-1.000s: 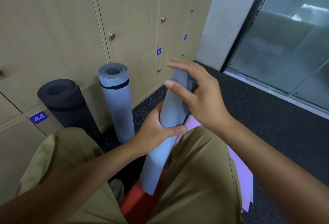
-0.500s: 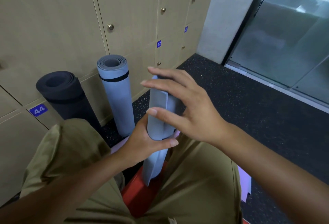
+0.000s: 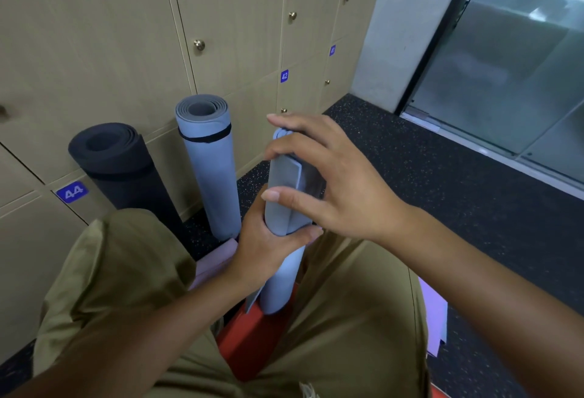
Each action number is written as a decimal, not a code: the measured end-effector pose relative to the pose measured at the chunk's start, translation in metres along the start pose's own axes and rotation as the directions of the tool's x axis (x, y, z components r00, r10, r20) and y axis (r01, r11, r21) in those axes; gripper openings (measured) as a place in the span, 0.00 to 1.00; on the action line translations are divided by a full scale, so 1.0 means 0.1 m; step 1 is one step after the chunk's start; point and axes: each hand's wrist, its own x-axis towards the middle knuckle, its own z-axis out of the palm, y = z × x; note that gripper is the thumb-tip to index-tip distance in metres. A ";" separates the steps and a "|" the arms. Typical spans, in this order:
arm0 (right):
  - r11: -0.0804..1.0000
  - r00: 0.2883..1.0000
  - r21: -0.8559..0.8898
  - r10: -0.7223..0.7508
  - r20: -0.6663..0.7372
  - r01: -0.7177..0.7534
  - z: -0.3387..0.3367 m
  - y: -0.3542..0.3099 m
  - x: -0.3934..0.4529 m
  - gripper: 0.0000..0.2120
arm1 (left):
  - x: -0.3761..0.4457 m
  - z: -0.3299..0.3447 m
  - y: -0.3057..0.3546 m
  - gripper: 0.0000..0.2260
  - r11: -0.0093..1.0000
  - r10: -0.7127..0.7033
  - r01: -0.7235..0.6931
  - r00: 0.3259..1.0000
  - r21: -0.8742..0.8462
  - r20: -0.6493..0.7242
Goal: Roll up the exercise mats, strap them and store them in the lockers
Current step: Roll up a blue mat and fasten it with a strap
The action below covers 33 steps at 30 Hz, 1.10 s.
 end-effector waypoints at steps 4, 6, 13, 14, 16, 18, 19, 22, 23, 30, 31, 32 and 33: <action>1.000 1.000 -0.022 0.007 0.027 -0.006 -0.06 0.08 -0.03 0.15 | 0.00 0.10 -0.07 0.30 0.999 0.028 -0.029 1.000 0.027 0.008; 0.999 0.999 -0.037 0.029 0.028 -0.028 -0.15 0.15 -0.06 0.15 | 0.04 0.15 -0.07 0.31 0.998 0.034 -0.035 0.999 0.050 0.024; 0.951 0.970 -0.213 0.239 0.042 -0.225 -0.60 0.51 -0.46 0.22 | 0.26 0.47 -0.03 0.29 0.973 -0.026 -0.029 0.972 0.227 0.232; 0.936 0.961 -0.243 0.274 0.047 -0.255 -0.68 0.56 -0.55 0.23 | 0.30 0.54 -0.03 0.28 0.968 -0.029 -0.044 0.959 0.249 0.282; 0.901 0.935 -0.295 0.349 0.056 -0.318 -0.84 0.65 -0.75 0.26 | 0.38 0.67 -0.03 0.28 0.957 -0.035 -0.079 0.922 0.278 0.385; 0.864 0.903 -0.319 0.426 0.055 -0.388 -0.99 0.70 -0.97 0.27 | 0.46 0.80 -0.02 0.29 0.942 -0.035 -0.133 0.872 0.308 0.487; 0.846 0.885 -0.322 0.463 0.054 -0.424 -1.07 0.71 -1.08 0.27 | 0.51 0.86 -0.02 0.29 0.934 -0.035 -0.166 0.841 0.318 0.541; 0.792 0.831 -0.342 0.553 0.052 -0.505 -1.30 0.70 -1.46 0.28 | 0.64 1.05 -0.01 0.27 0.902 -0.062 -0.253 0.724 0.349 0.687; 0.769 0.809 -0.344 0.586 0.041 -0.539 -1.37 0.69 -1.61 0.28 | 0.66 1.12 -0.01 0.27 0.887 -0.078 -0.284 0.685 0.365 0.724; 0.497 0.533 -0.450 0.844 0.053 -0.742 -1.64 0.53 -2.91 0.30 | 0.63 1.62 -0.02 0.30 0.495 -0.235 -0.688 0.481 0.530 0.844; 0.435 0.461 -0.471 0.885 0.066 -0.767 -1.64 0.50 -3.10 0.31 | 0.60 1.68 0.00 0.31 0.408 -0.240 -0.741 0.477 0.534 0.846; 0.370 0.387 -0.484 0.919 0.069 -0.793 -1.64 0.44 -3.32 0.33 | 0.54 1.75 0.03 0.32 0.350 -0.243 -0.771 0.474 0.532 0.846; 0.325 0.334 -0.491 0.940 0.072 -0.808 -1.62 0.42 -3.48 0.34 | 0.51 1.78 0.06 0.33 0.314 -0.242 -0.783 0.481 0.538 0.842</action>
